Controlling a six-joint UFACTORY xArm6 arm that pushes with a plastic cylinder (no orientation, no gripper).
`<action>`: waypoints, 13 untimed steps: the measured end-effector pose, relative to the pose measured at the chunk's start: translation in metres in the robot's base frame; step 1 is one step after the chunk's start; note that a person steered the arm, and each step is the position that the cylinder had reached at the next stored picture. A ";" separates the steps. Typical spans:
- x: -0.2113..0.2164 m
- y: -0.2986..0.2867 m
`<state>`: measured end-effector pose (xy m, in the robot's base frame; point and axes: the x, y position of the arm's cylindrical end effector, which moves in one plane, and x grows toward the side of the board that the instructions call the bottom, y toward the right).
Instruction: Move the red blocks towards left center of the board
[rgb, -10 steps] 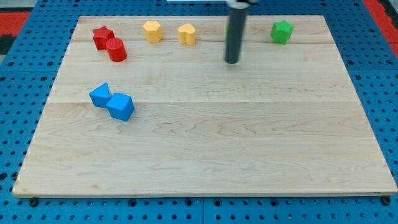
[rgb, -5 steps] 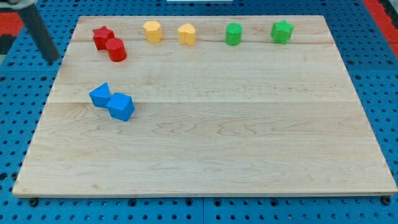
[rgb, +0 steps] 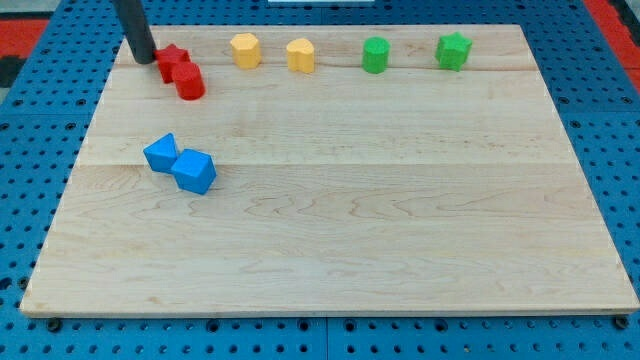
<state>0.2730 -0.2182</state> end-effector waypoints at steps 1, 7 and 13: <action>-0.027 -0.011; -0.002 0.025; -0.058 0.051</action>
